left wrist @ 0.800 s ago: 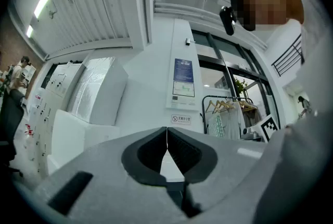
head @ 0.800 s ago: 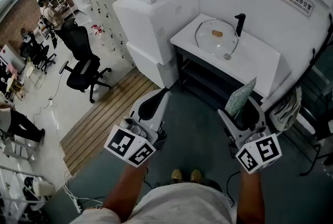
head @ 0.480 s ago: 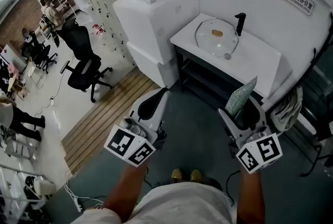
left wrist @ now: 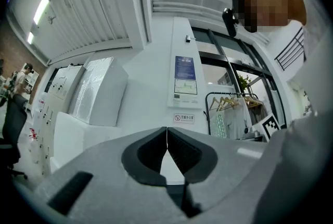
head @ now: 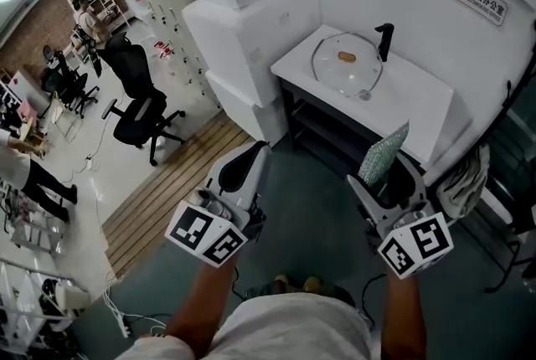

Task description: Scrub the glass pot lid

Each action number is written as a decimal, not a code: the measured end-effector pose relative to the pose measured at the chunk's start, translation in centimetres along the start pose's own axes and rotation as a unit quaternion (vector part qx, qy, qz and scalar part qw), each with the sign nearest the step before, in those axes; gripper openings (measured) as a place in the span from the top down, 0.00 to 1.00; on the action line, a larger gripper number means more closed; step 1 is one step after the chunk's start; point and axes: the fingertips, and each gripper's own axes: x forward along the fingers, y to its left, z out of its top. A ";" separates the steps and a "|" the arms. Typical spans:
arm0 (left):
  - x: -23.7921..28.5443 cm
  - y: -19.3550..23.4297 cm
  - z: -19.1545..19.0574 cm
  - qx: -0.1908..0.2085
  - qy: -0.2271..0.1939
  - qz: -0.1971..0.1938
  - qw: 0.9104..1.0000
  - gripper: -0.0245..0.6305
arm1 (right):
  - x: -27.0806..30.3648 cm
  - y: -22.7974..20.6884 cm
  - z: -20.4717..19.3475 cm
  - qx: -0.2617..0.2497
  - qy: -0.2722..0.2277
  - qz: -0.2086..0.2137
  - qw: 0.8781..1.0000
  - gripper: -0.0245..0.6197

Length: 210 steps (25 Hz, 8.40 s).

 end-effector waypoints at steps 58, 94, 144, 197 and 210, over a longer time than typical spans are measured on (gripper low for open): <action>29.0 27.6 -6.7 -0.041 0.029 -0.075 0.996 0.94 | 31.1 -20.0 -2.3 -0.028 0.069 -0.087 0.993 0.42; 50.5 32.8 -21.8 -0.029 0.204 -0.093 0.974 0.93 | 41.2 -38.9 -7.4 -0.025 0.190 -0.116 0.975 0.42; 52.4 33.4 -38.8 -0.050 0.474 -0.220 0.851 0.76 | 47.3 -44.9 -23.3 -0.212 0.643 -0.049 0.734 0.42; 52.4 33.5 -38.9 -0.053 0.467 -0.210 0.857 0.76 | 42.4 -41.4 -21.9 -0.076 0.587 -0.140 0.794 0.42; 52.4 33.5 -38.8 -0.053 0.468 -0.207 0.857 0.76 | 37.0 -43.8 -23.1 0.166 0.447 -0.254 0.841 0.42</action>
